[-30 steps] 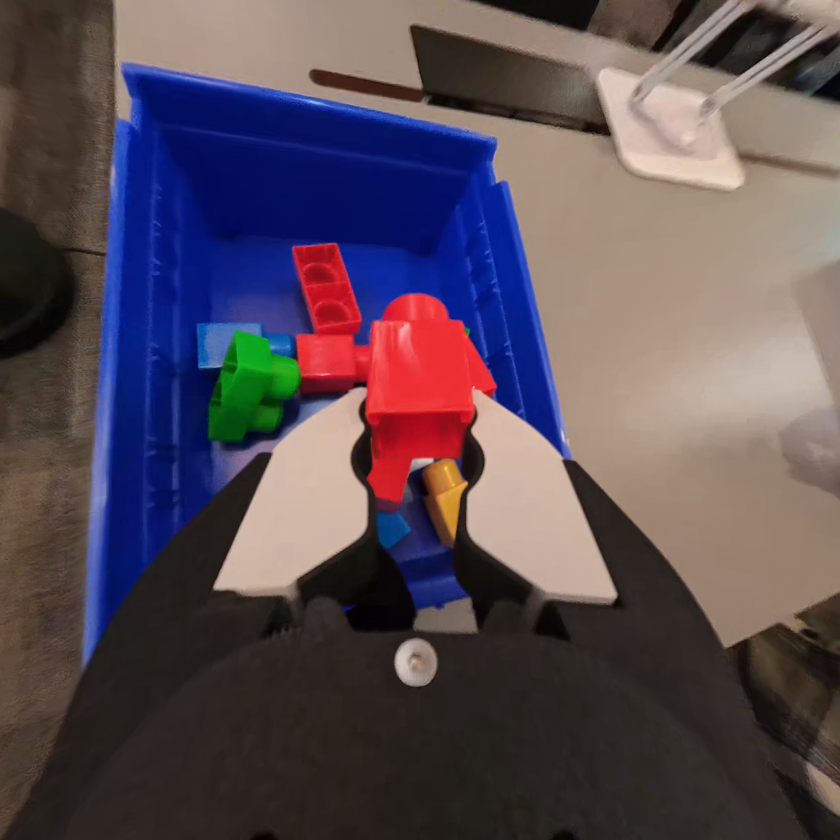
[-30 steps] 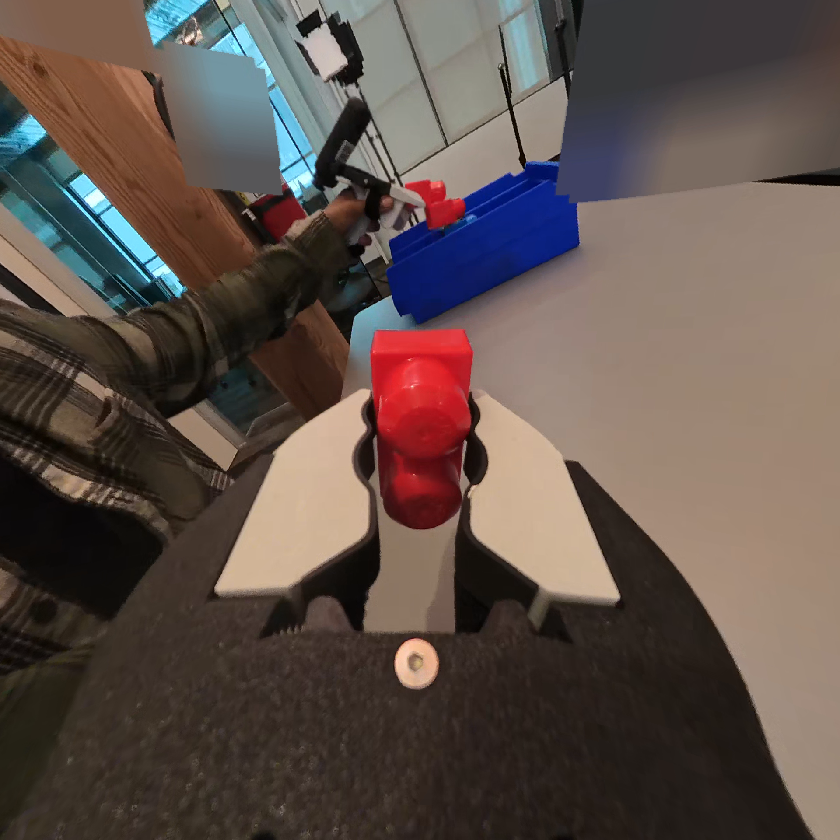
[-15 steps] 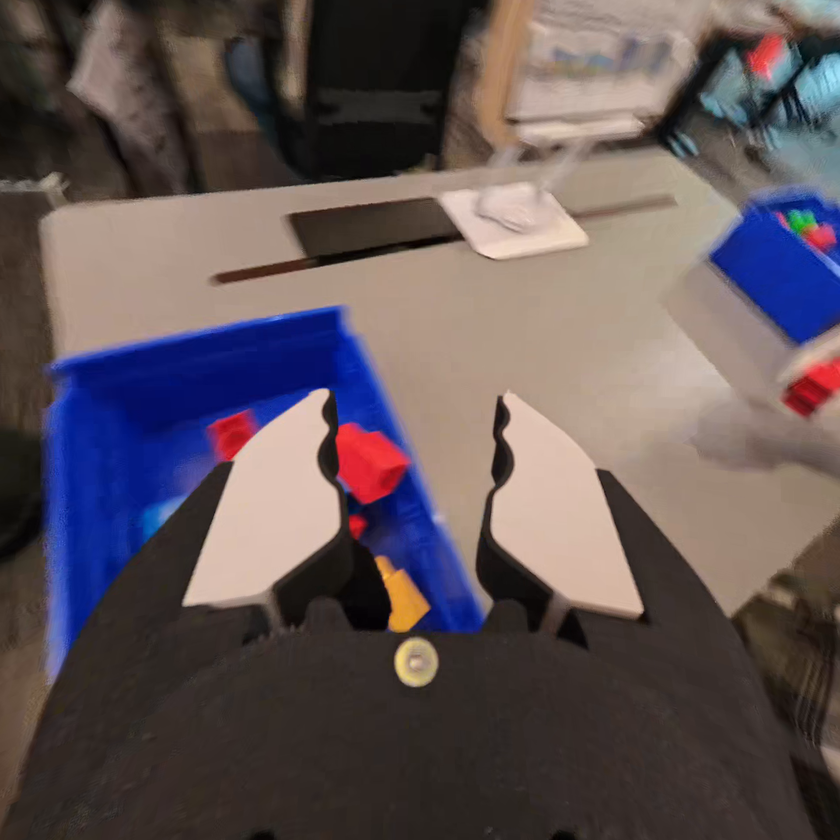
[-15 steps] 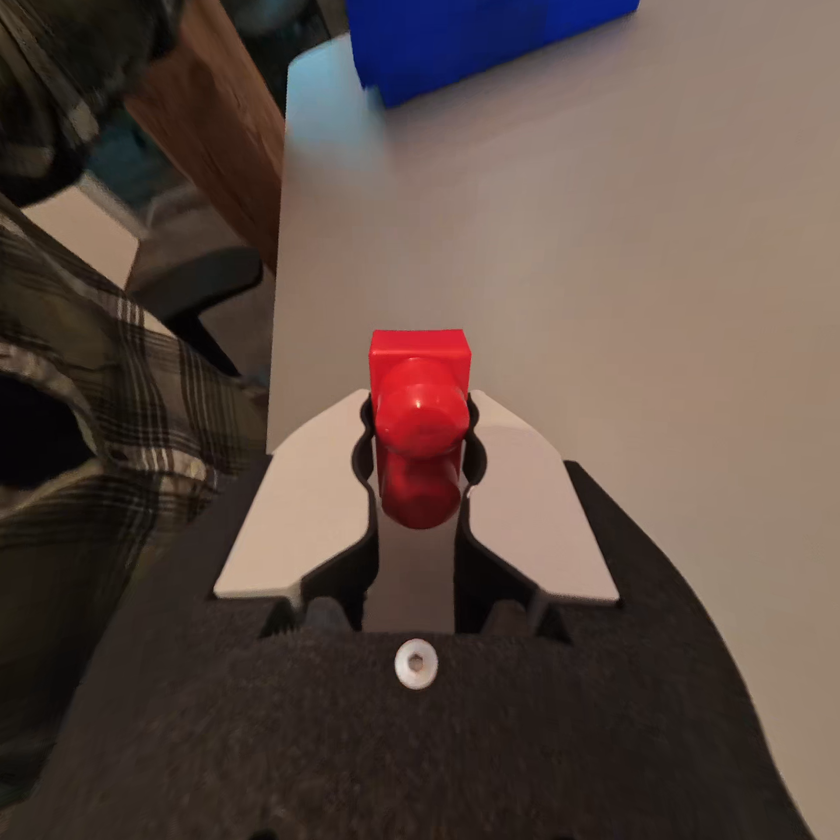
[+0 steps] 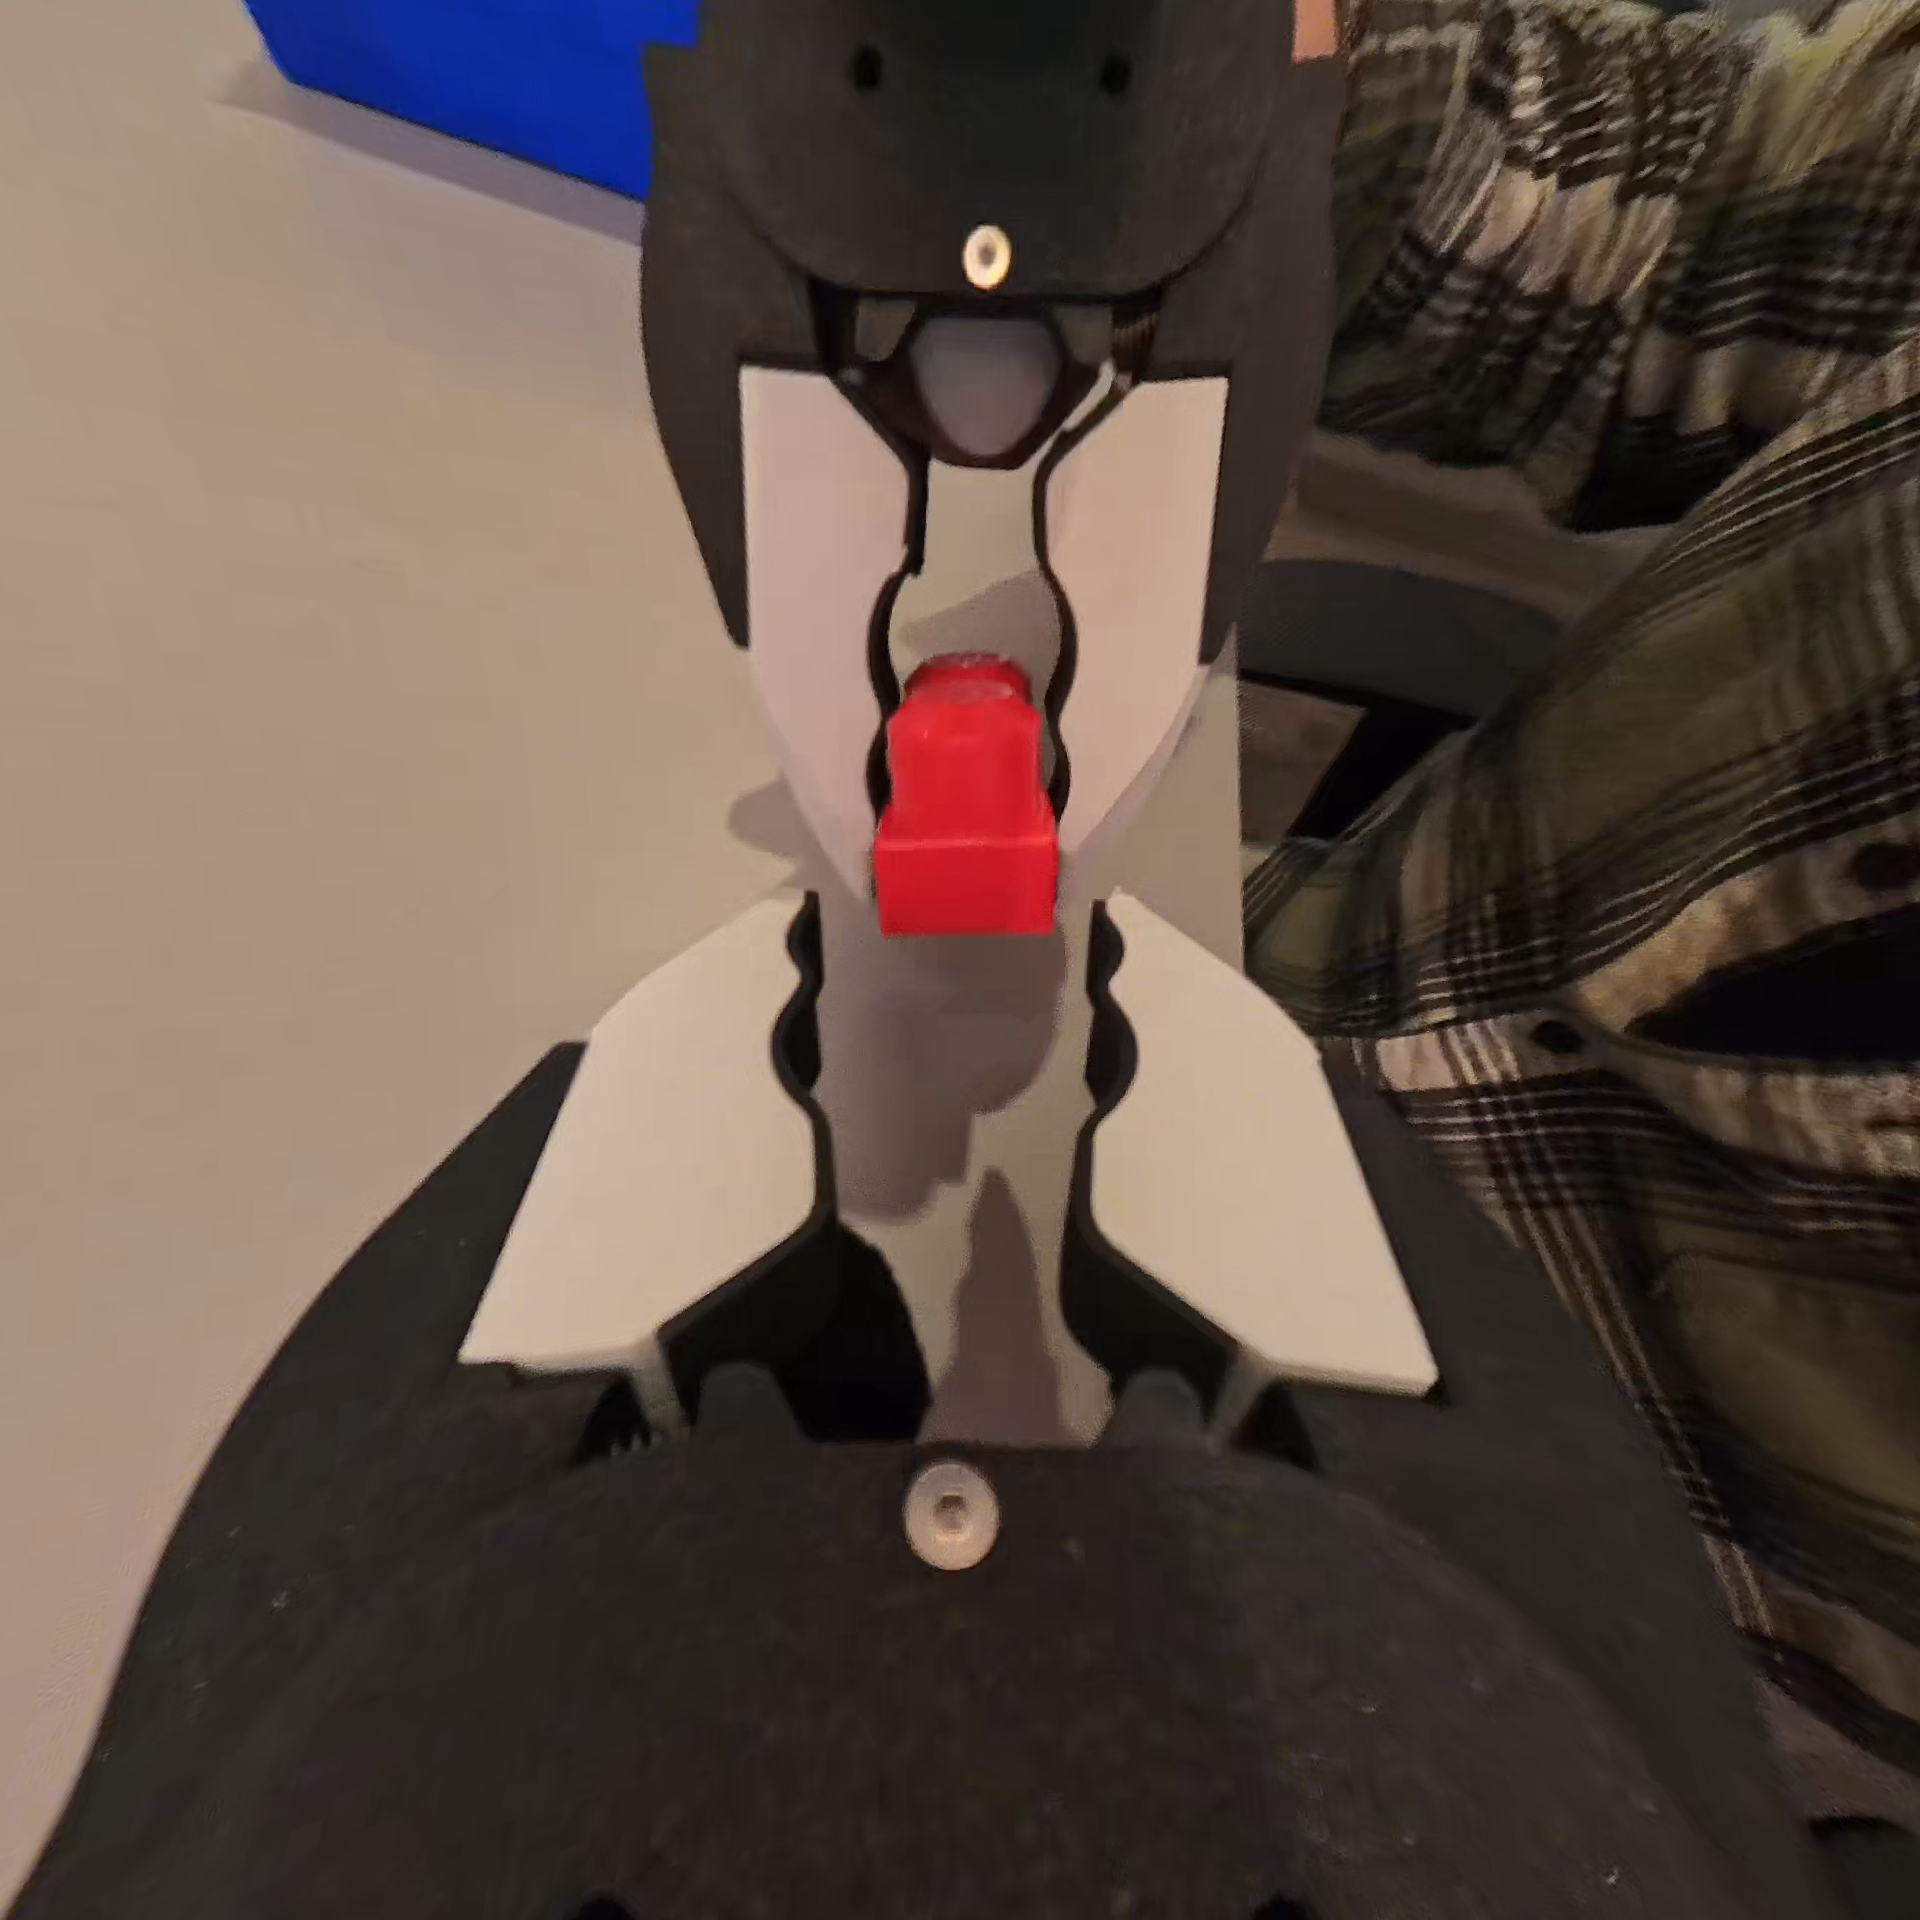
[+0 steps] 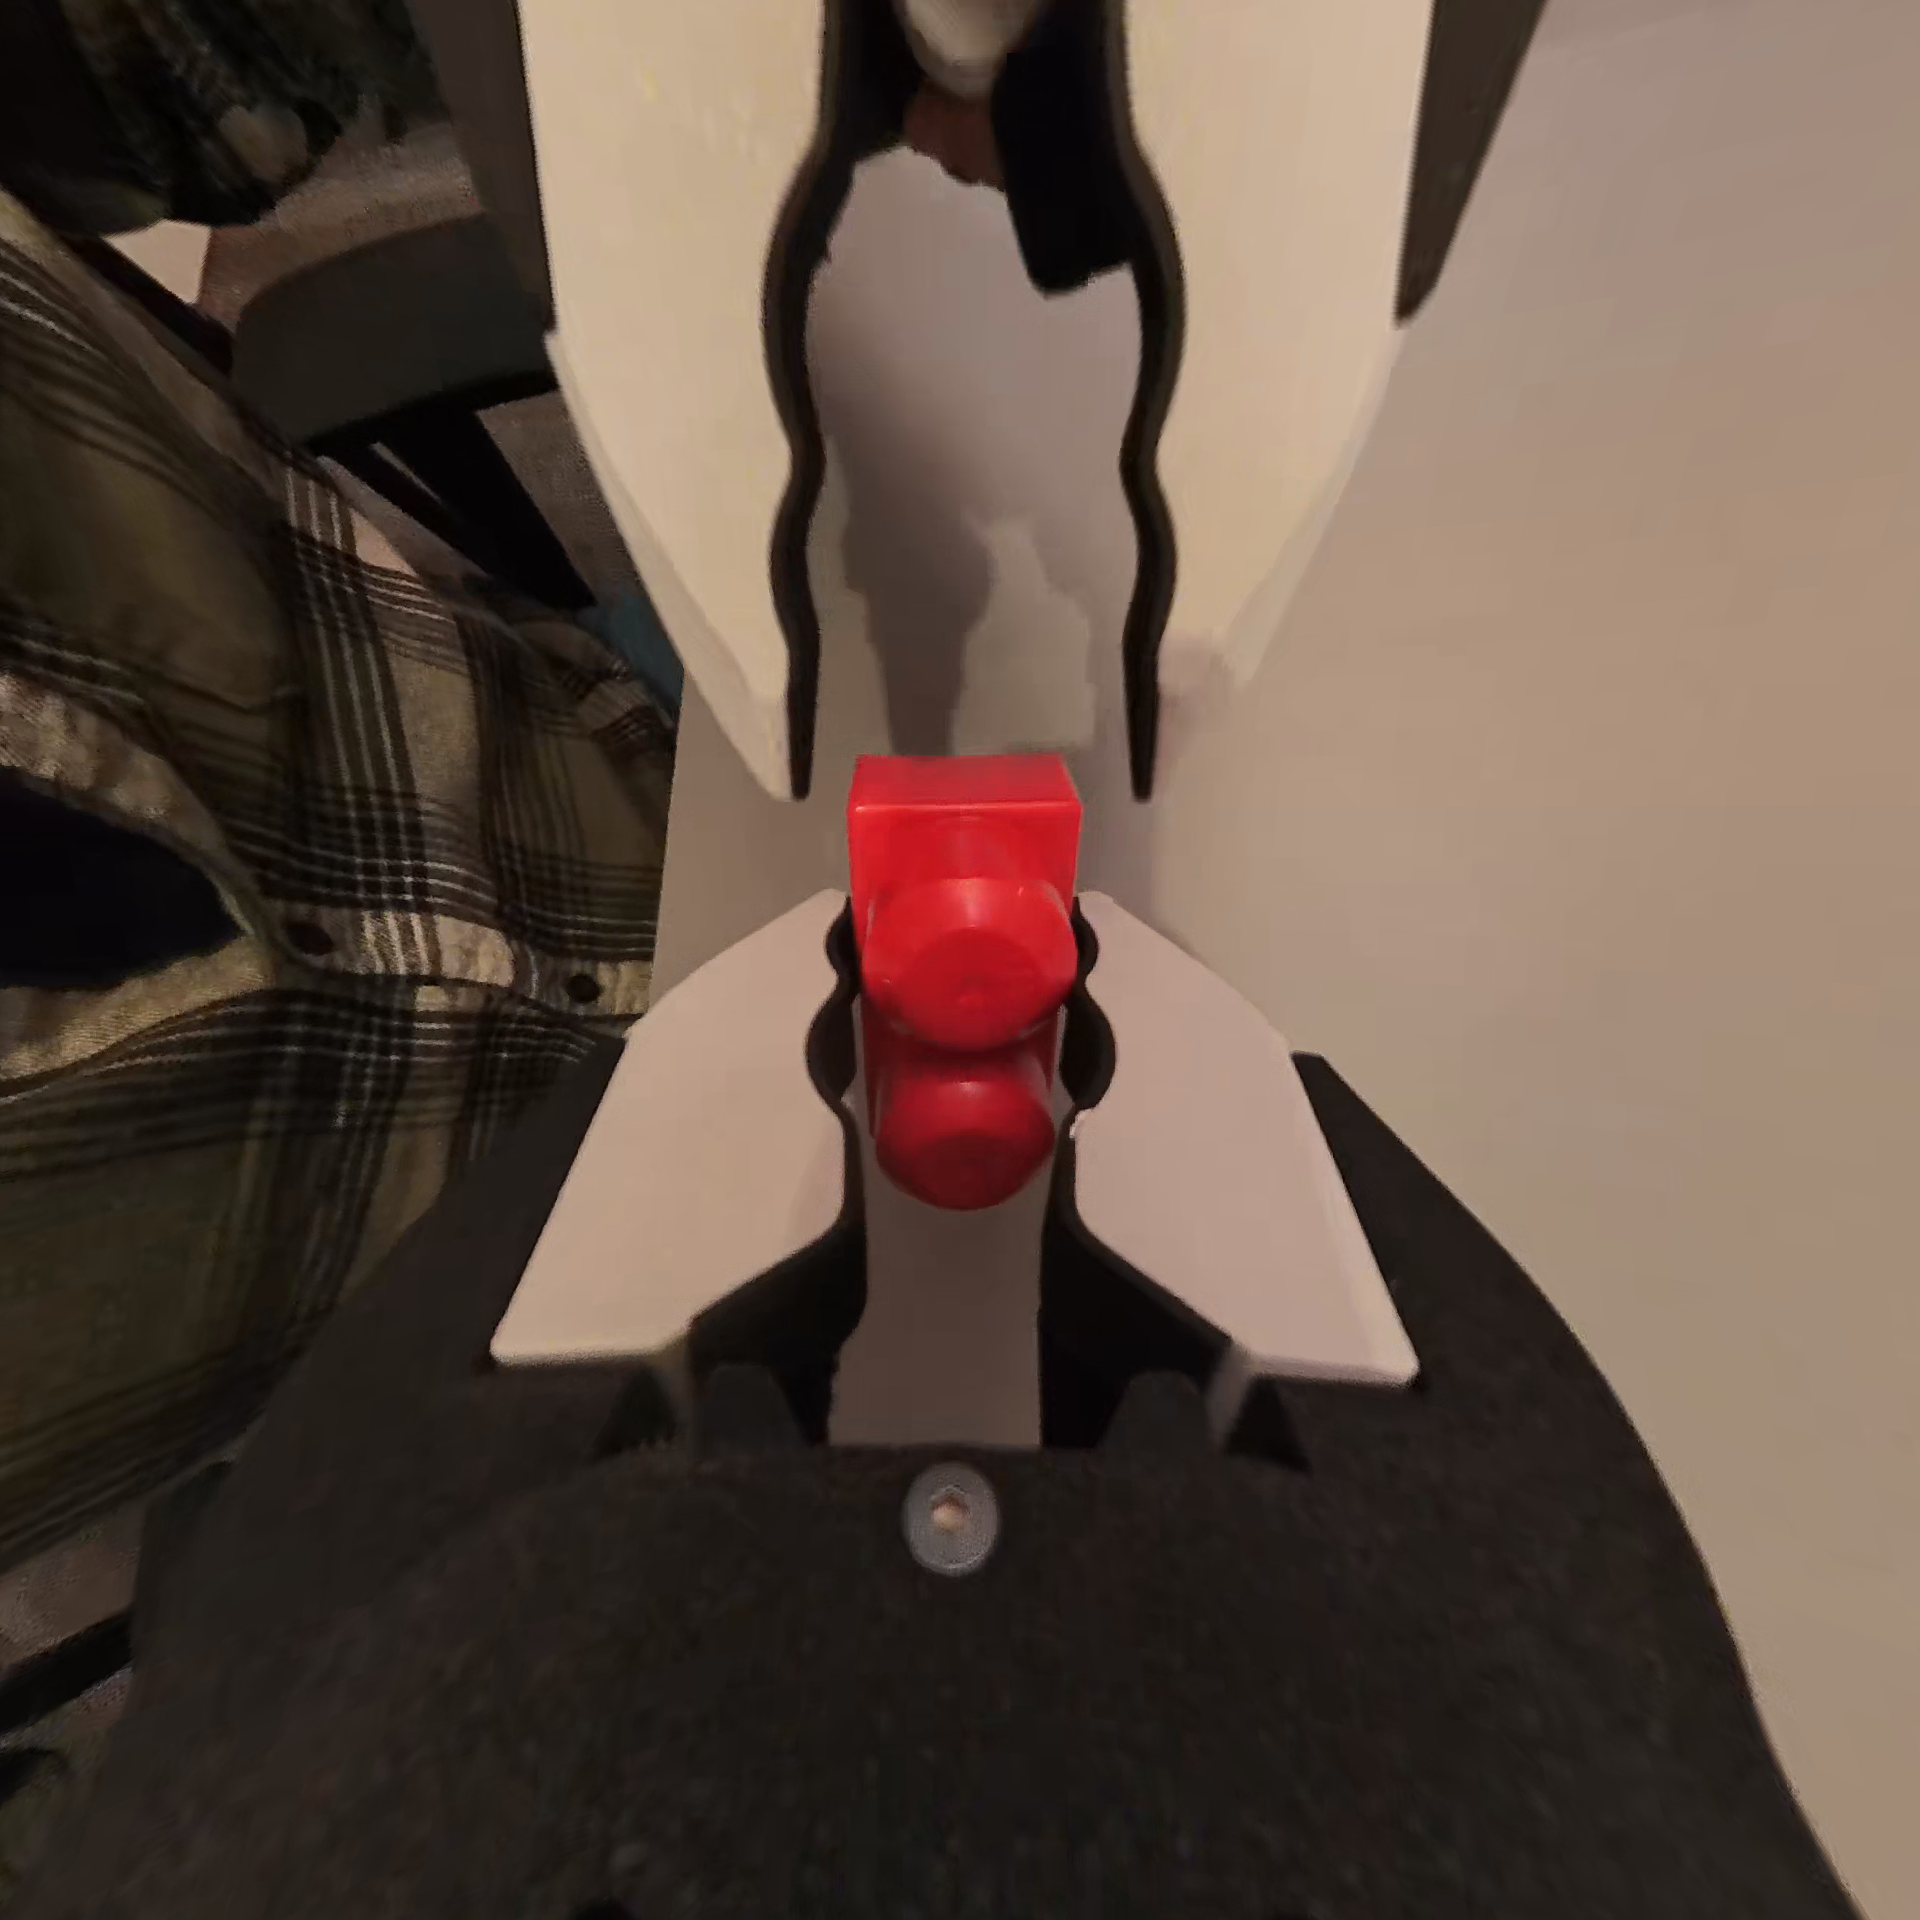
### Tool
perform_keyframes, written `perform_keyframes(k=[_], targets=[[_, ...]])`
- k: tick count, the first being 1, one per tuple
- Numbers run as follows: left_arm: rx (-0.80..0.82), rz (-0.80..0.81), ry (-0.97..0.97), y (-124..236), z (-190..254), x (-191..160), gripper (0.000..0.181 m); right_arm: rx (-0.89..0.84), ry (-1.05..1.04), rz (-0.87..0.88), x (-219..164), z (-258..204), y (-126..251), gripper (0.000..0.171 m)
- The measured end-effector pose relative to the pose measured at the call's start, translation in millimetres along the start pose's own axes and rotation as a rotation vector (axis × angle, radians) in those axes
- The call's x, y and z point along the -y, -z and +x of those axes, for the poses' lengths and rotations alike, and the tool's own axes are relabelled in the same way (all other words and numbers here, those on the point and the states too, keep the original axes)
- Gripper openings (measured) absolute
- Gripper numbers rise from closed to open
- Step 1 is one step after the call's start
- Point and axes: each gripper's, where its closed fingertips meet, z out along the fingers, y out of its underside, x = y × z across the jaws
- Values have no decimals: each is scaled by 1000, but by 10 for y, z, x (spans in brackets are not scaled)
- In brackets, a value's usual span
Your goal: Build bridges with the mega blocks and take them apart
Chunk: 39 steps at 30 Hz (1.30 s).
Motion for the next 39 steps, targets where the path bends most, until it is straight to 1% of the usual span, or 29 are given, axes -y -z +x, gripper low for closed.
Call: perform_keyframes(k=[4,9,13,14,15,16,17,18,19,21,22,24,25,26,27,29,31,34,36,38,39], targets=[[-43,-6,4,-81,44,-12,37,20,6,7,52,-20,-42,36],[-21,2,29,-54,22,-57,35,28,23,16,88,5,-85,36],[0,29,48,52,22,-79,35,42,38,54,162,9,-84,36],[23,29,55,112,-7,-108,35,26,41,51,143,38,-82,43],[59,33,64,202,-57,-144,35,12,34,58,126,62,-76,57],[105,53,78,342,-123,-170,35,1,16,79,115,81,-59,63],[161,77,102,547,-206,-199,35,-9,-7,113,105,89,-30,65],[248,104,132,836,-331,-237,35,-16,-33,155,82,83,10,66],[366,127,165,1209,-490,-301,35,-25,-59,197,39,73,53,66],[680,165,246,2172,-868,-532,35,-56,-113,276,-86,64,142,65],[809,207,303,2679,-1014,-670,35,-70,-143,315,-151,61,185,63],[1011,269,443,3563,-1272,-1066,35,-70,-198,397,-250,24,265,59],[1051,290,510,3848,-1378,-1279,35,-62,-220,437,-283,-1,298,56],[1054,325,576,4028,-1476,-1460,35,-55,-239,474,-309,-23,325,53],[1046,359,632,4131,-1577,-1619,34,-50,-259,507,-332,-37,349,51],[1022,375,716,4178,-1765,-1894,35,-45,-295,543,-396,-54,373,49],[1053,334,767,4168,-1934,-2164,35,-54,-322,550,-474,-69,386,50],[1046,331,843,4058,-2087,-2419,35,-82,-351,549,-603,-96,429,52],[1023,369,865,3997,-2128,-2459,35,-118,-369,544,-710,-100,481,55],[1014,405,829,3978,-2111,-2362,35,-150,-378,540,-821,-132,571,59],[1032,418,788,4001,-2085,-2261,38,-172,-382,531,-893,-149,632,62]])
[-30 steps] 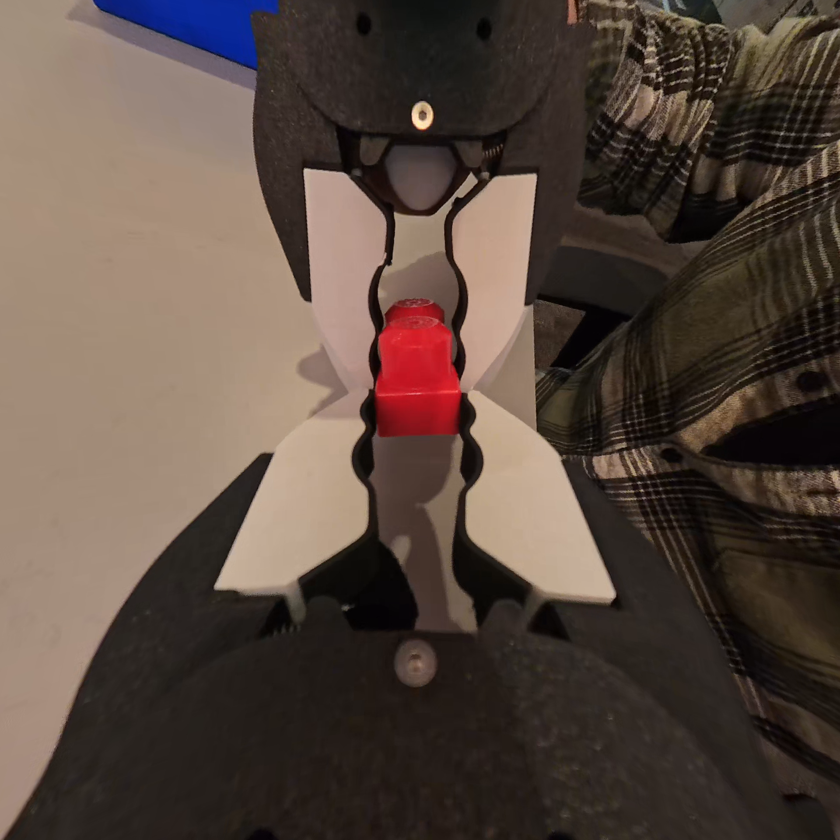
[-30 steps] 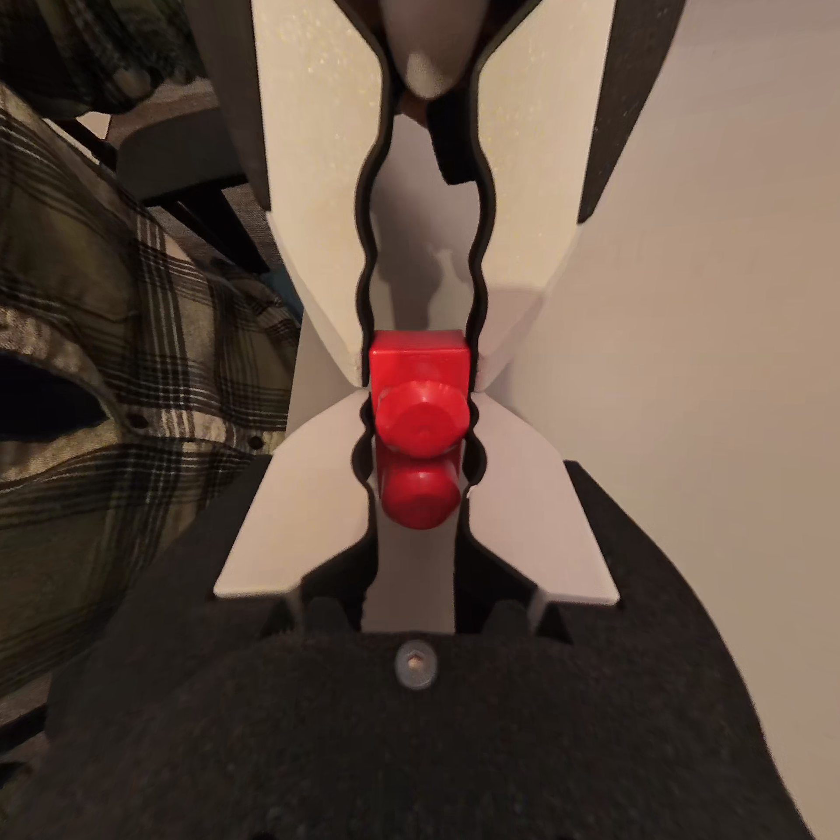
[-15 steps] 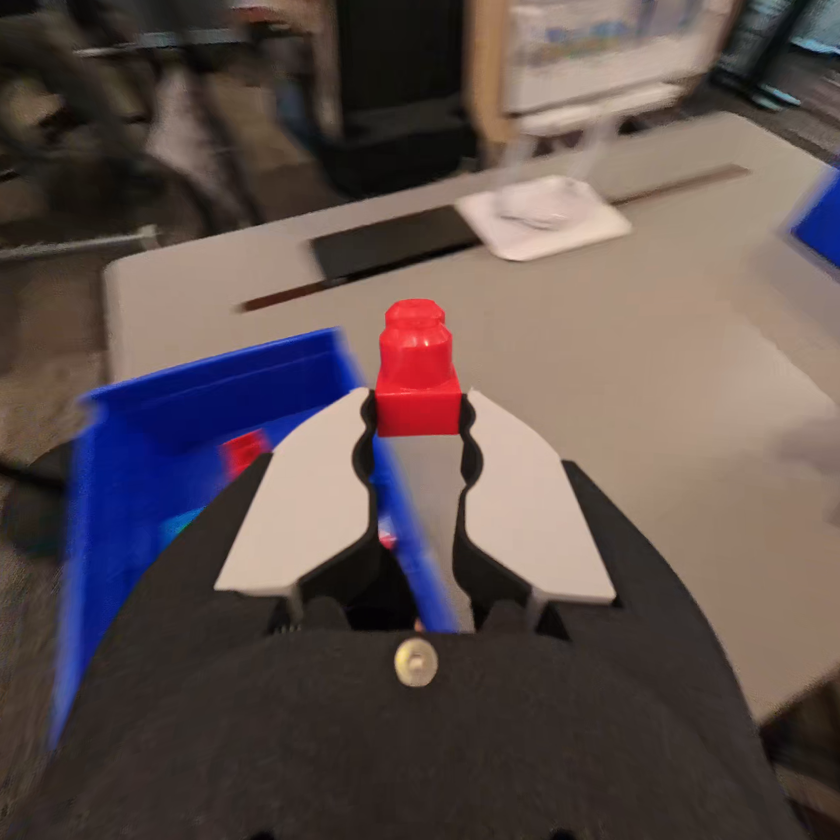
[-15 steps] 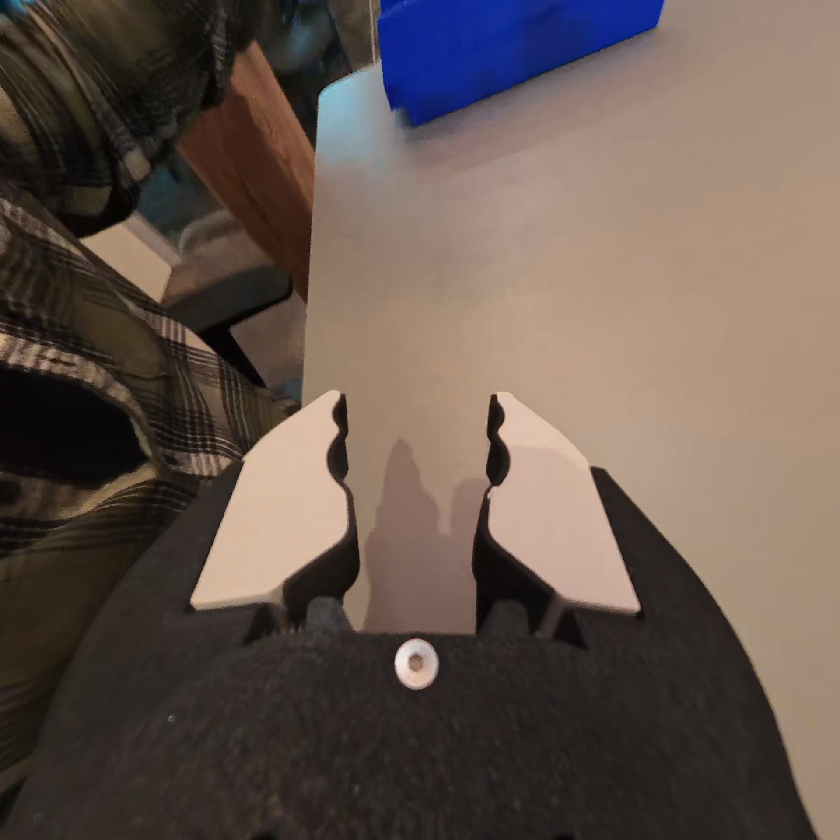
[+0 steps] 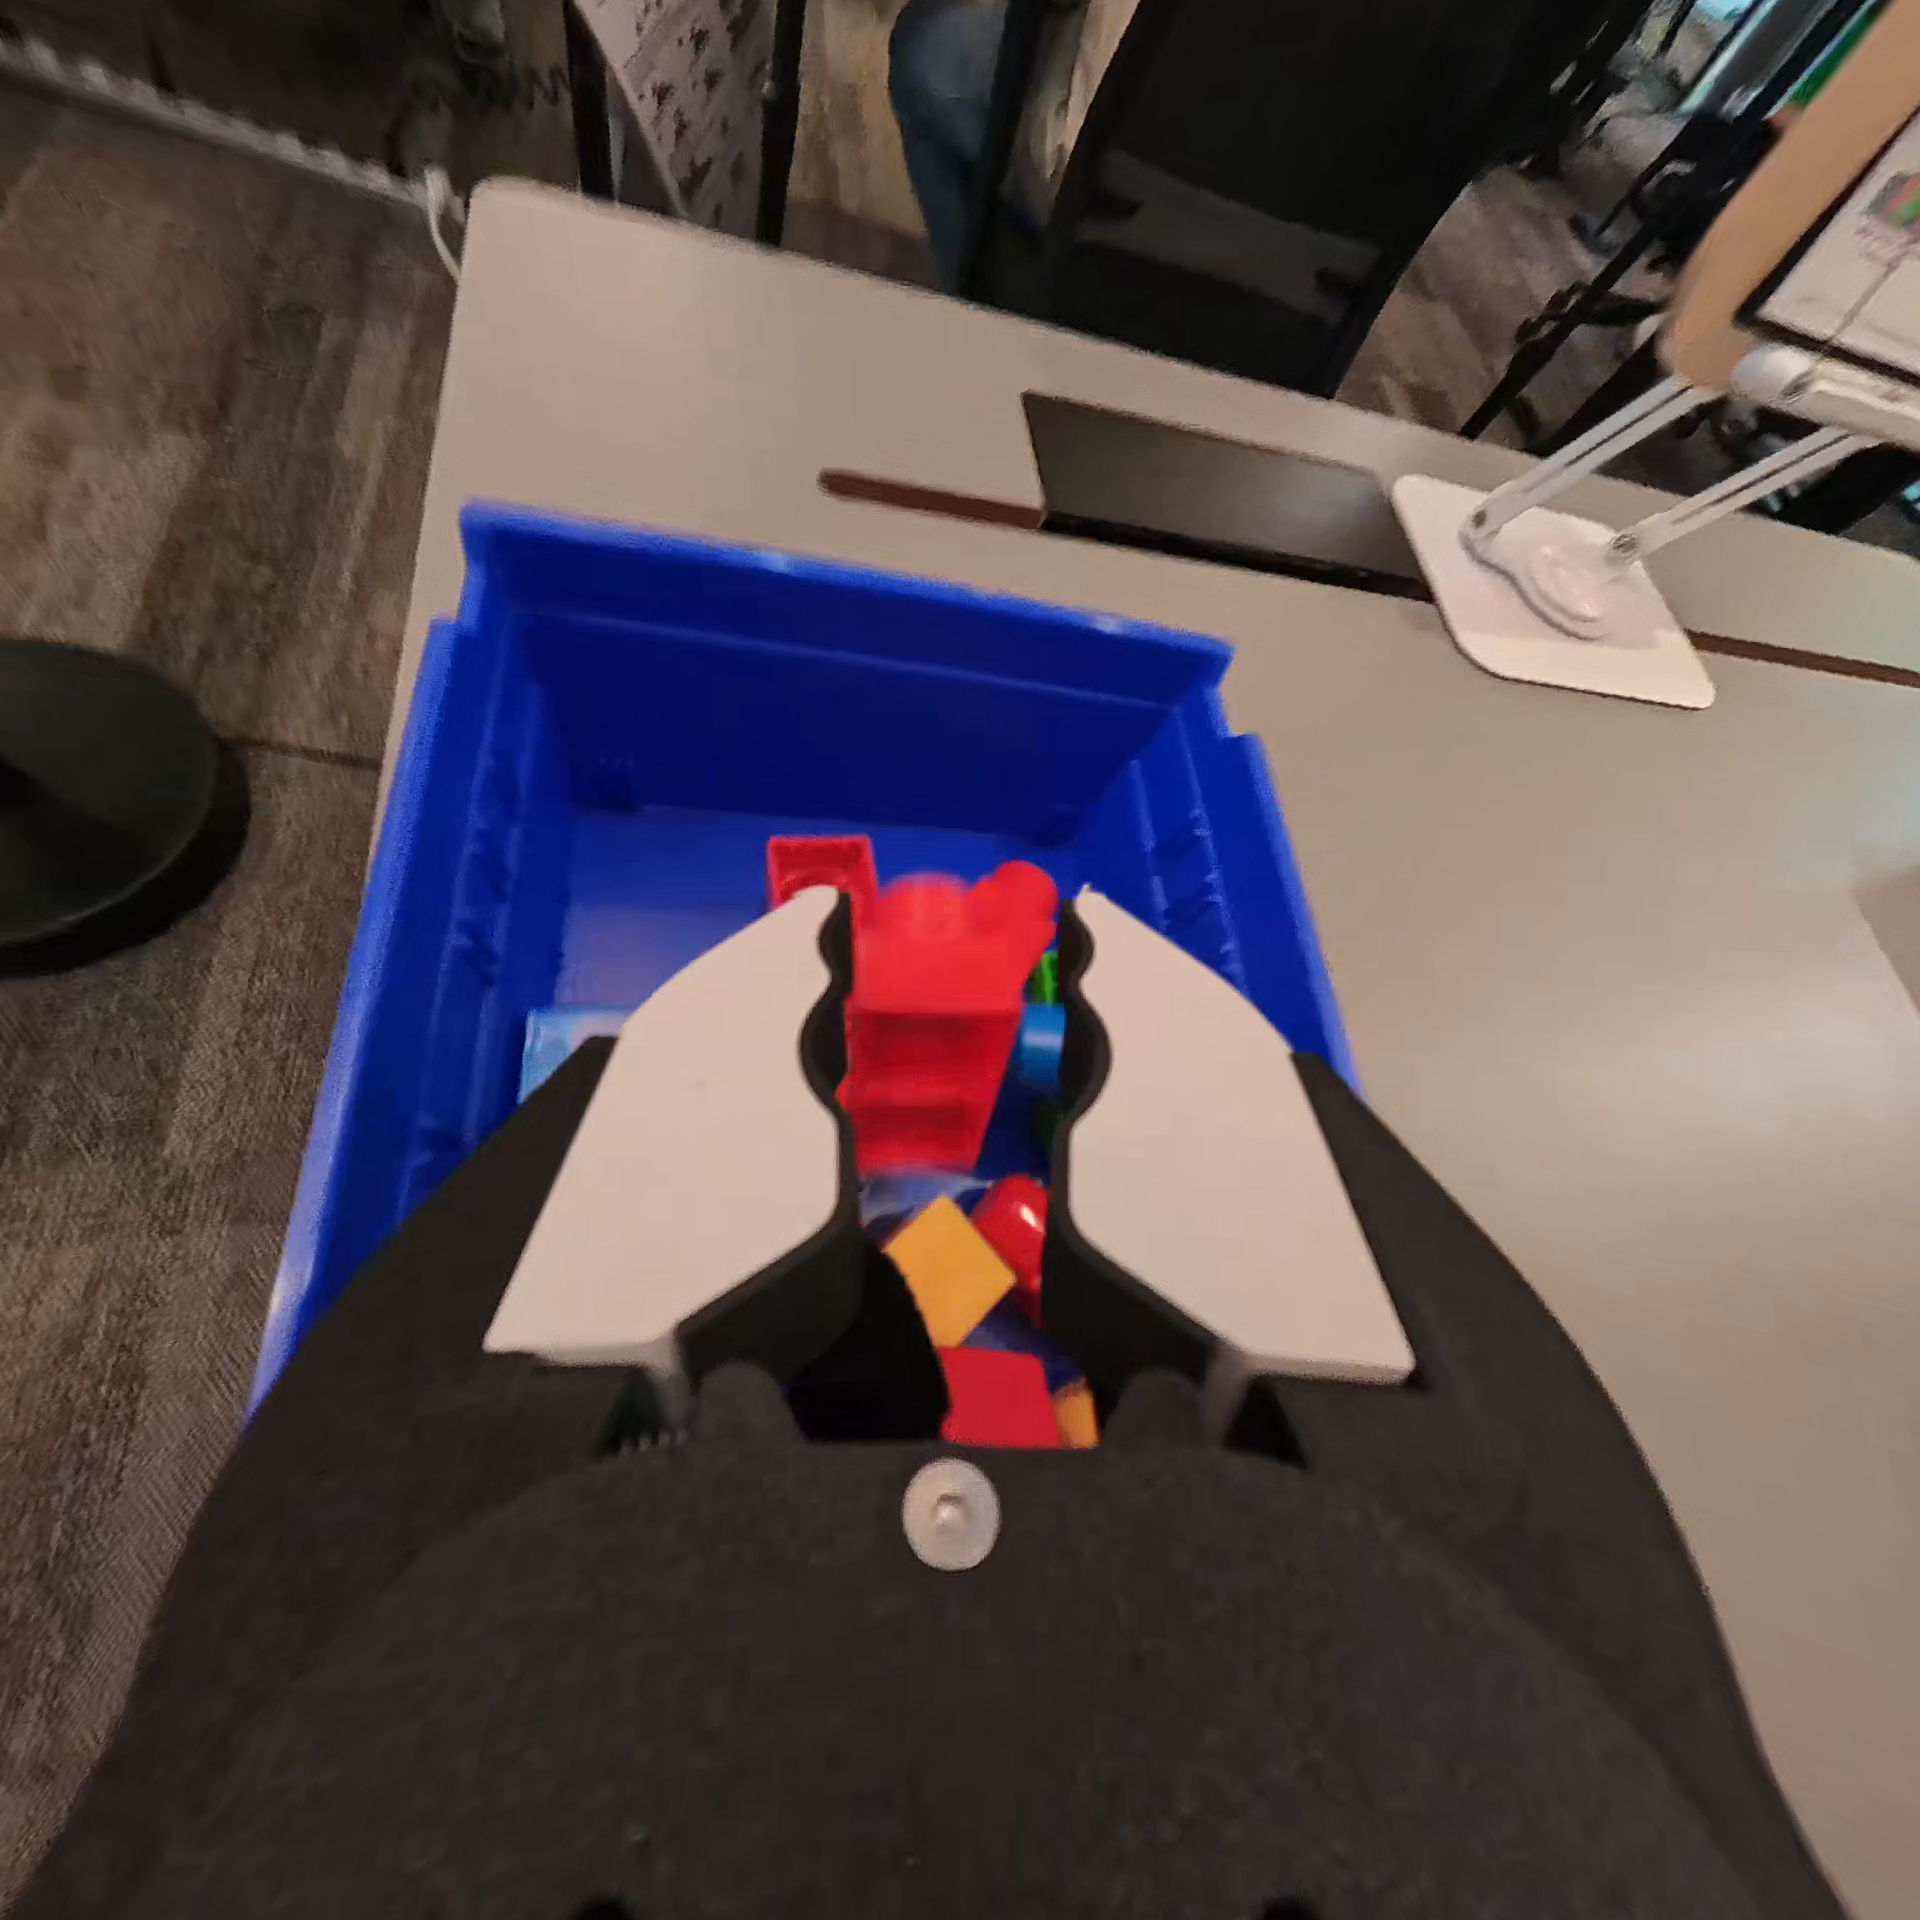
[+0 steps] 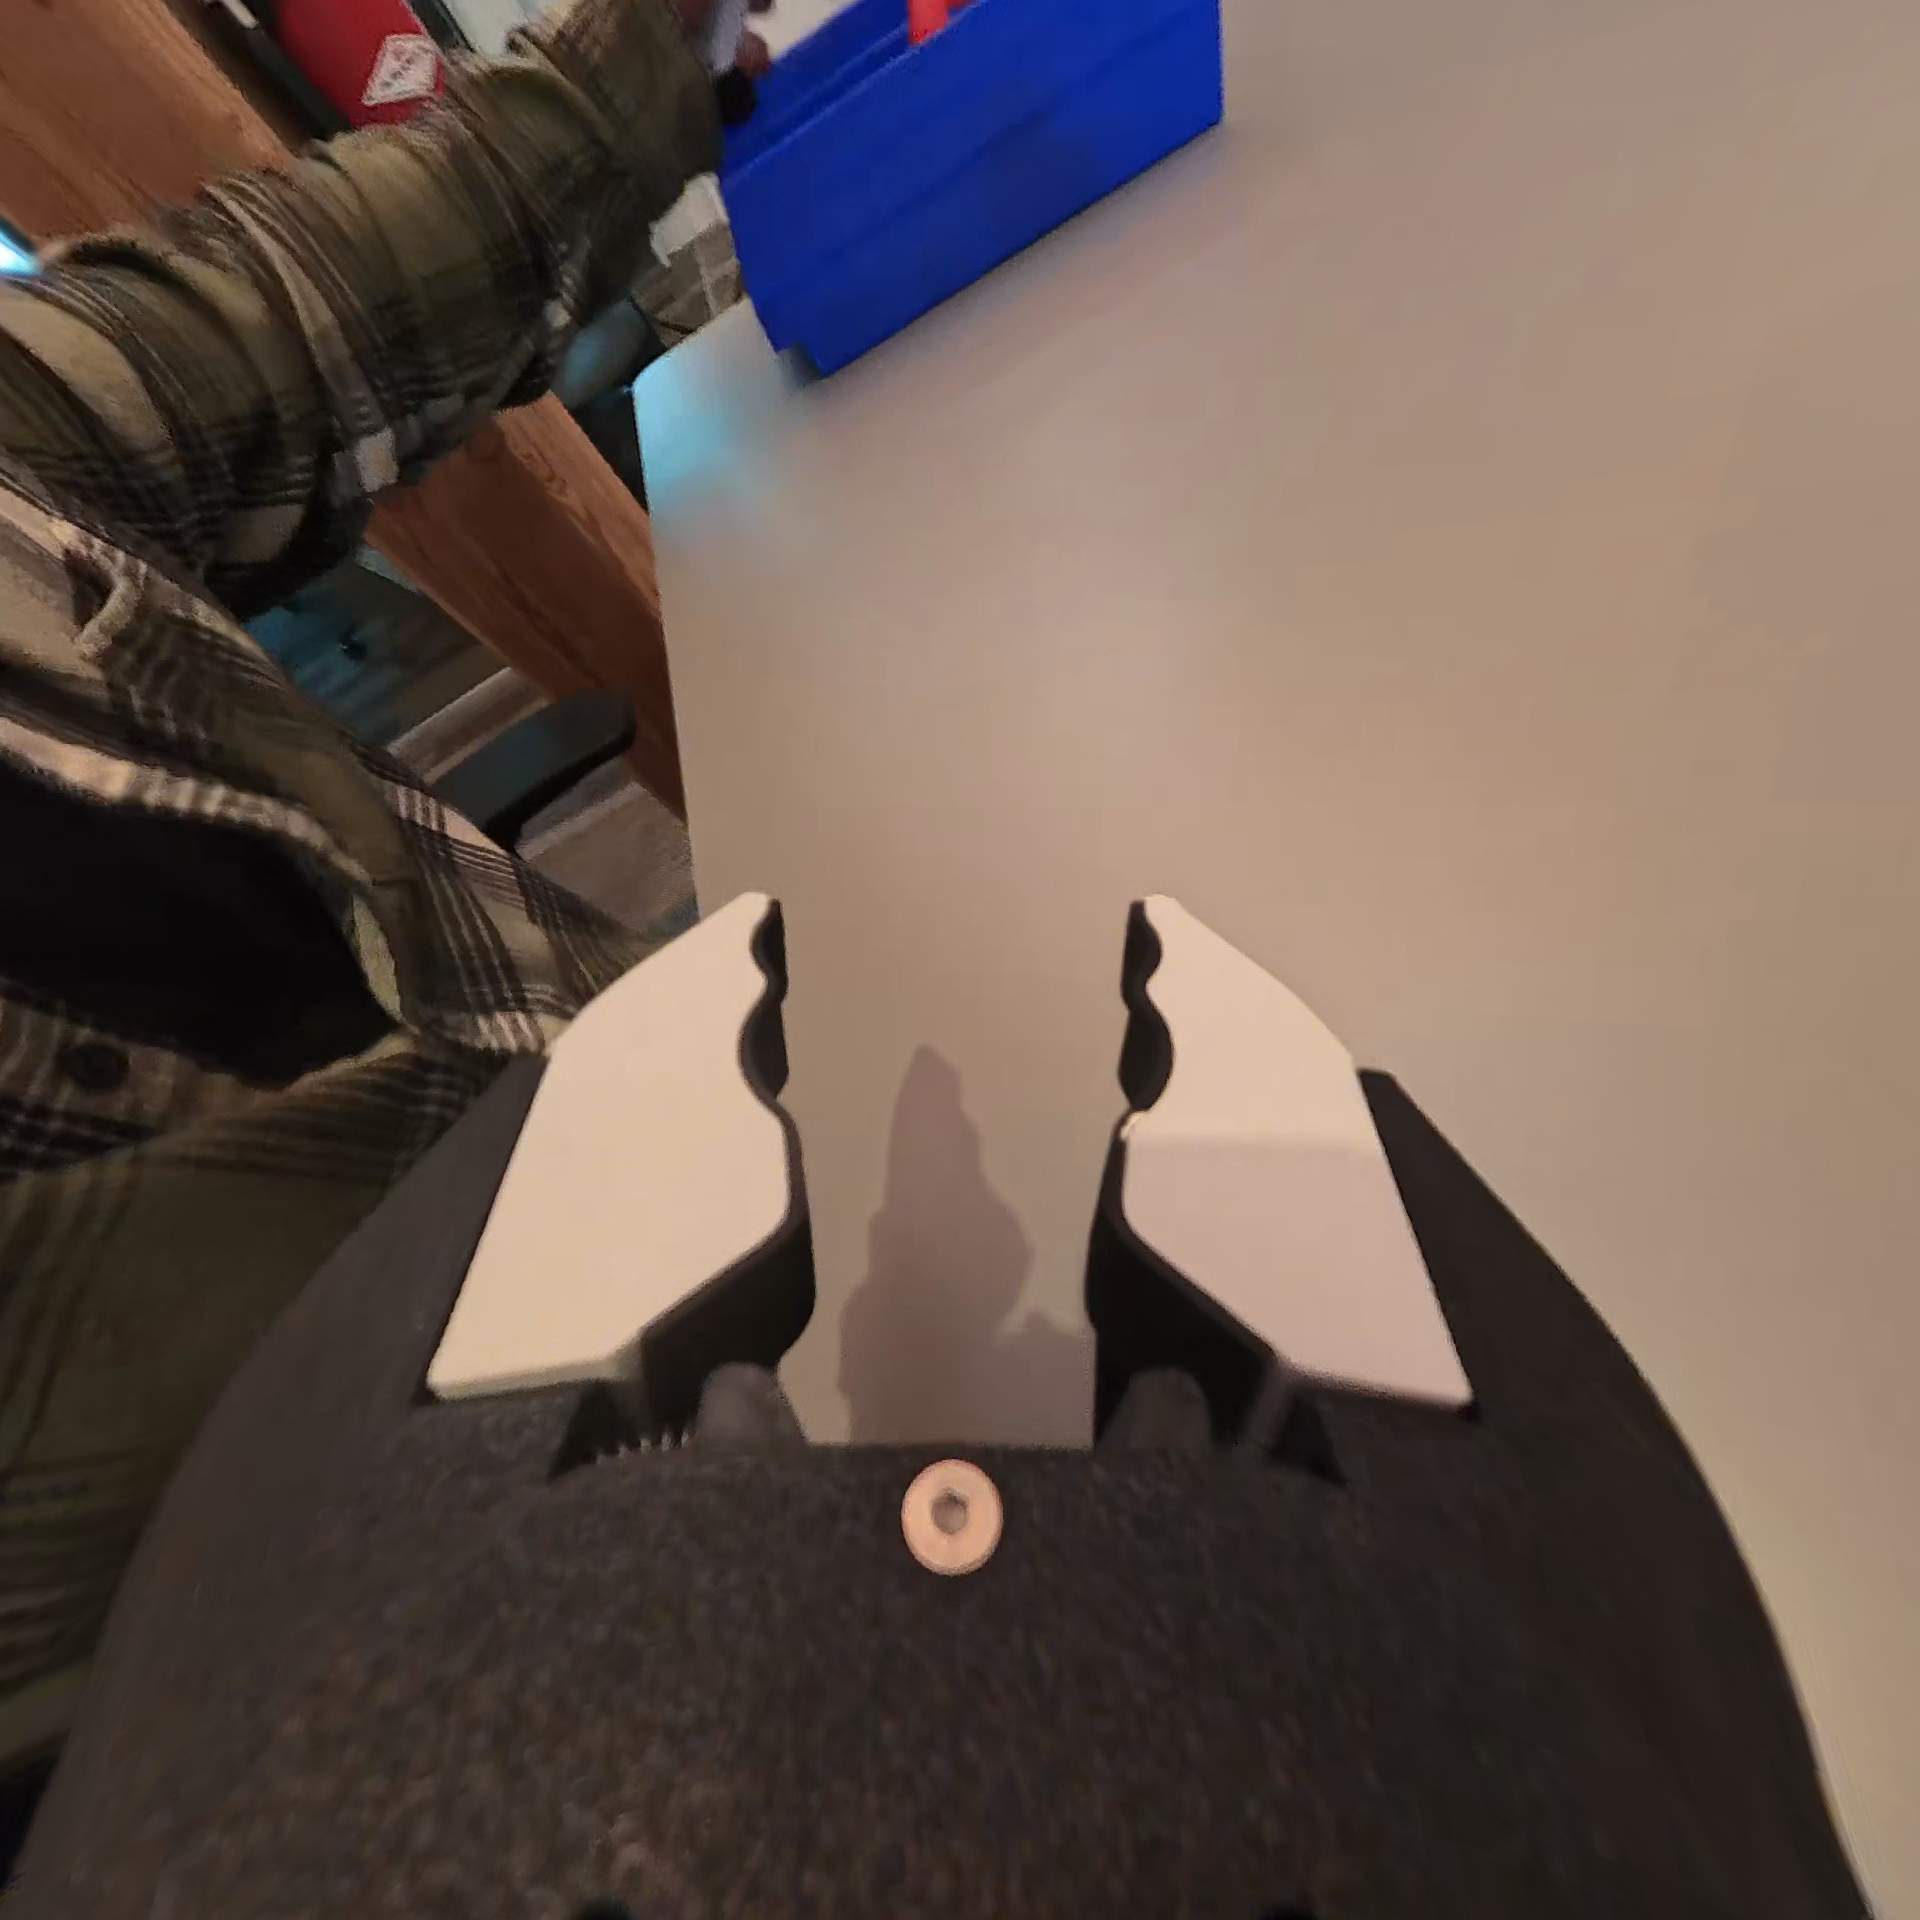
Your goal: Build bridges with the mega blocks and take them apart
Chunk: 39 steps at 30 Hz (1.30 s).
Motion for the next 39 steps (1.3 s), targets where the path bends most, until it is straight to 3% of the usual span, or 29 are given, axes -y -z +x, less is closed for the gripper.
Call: perform_keyframes(k=[5,9,14,19,22,25,35,37,39], targets=[[8,169,-238,397,765,510,63,-184,91,-114,-92,187,753,69],[-257,284,-424,678,2136,530,60,-391,213,-270,51,630,1678,70],[-735,175,-491,530,3849,-533,53,-556,348,-553,246,1529,2687,68],[-1086,91,-388,450,4858,-1519,49,-574,297,-851,59,2424,3115,72],[-1161,54,-351,436,5100,-1879,48,-532,283,-973,-96,2714,3106,74],[-1138,-1,-328,350,5100,-2072,48,-497,284,-1053,-219,2911,3086,74],[-1132,32,-138,178,4947,-1900,49,-404,225,-1217,-559,3219,3014,58],[-1134,24,-139,157,4962,-1931,49,-419,209,-1233,-617,3285,3000,37],[-1131,8,-140,131,4976,-1972,49,-442,172,-1215,-592,3289,2990,36]])
